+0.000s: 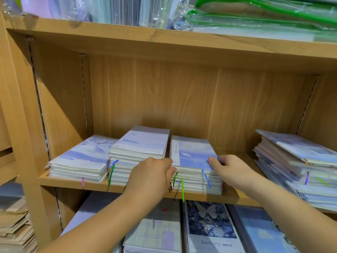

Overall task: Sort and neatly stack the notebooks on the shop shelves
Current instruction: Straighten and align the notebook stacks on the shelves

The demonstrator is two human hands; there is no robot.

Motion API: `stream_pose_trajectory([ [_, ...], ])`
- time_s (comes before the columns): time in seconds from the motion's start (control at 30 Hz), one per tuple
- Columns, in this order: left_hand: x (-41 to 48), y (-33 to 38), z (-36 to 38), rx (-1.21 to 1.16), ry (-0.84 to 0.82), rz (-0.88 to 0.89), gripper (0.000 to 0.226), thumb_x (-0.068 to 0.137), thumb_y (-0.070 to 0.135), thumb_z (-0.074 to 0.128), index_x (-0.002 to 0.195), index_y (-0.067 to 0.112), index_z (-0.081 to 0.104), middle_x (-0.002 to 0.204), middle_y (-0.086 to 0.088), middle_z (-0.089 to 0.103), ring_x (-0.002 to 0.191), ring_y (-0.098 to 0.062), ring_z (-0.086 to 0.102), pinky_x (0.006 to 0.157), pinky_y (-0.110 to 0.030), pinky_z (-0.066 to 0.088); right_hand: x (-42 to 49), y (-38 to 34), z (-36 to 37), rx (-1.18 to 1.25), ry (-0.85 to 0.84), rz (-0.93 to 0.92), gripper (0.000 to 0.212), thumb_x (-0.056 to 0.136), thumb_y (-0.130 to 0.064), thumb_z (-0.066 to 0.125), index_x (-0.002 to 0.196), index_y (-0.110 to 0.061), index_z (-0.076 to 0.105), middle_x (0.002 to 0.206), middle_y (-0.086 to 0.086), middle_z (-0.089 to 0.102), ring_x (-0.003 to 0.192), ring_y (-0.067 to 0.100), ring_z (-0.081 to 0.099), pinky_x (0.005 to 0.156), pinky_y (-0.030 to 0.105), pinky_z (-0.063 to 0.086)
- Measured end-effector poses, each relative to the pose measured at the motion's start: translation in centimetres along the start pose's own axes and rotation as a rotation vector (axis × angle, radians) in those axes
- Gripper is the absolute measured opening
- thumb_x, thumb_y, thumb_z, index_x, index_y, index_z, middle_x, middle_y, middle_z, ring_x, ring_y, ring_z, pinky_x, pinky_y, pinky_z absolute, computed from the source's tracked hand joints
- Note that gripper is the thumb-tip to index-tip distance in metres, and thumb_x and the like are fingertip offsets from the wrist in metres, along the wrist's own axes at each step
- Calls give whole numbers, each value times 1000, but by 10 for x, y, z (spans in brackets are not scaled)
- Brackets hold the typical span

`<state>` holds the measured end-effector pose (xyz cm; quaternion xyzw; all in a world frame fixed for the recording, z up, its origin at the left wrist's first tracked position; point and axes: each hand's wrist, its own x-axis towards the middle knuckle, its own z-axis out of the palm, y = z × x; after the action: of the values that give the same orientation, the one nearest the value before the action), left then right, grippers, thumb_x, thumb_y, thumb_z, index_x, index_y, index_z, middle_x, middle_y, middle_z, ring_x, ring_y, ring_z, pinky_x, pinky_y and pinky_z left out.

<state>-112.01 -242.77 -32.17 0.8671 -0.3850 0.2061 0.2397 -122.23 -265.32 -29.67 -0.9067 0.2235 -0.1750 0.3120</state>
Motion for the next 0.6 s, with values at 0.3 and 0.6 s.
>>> stream_pose_trajectory([
  [0.3,-19,-7,10,-67,-154,-39,33,98,51,55,86,22,65,76,4,64,77,-19,61,70,-37,55,-18,13,-4,-12,-32,-8,83,78,-89,46,78,-7,57,66,1,42,58,16,44,59,30,36],
  [0.6,-14,-3,33,-89,-224,-112,34,98,46,58,76,28,40,75,6,52,70,-15,52,58,-32,36,-26,30,9,-288,-42,-72,54,70,-61,86,60,-18,55,50,-8,52,48,5,46,44,22,30],
])
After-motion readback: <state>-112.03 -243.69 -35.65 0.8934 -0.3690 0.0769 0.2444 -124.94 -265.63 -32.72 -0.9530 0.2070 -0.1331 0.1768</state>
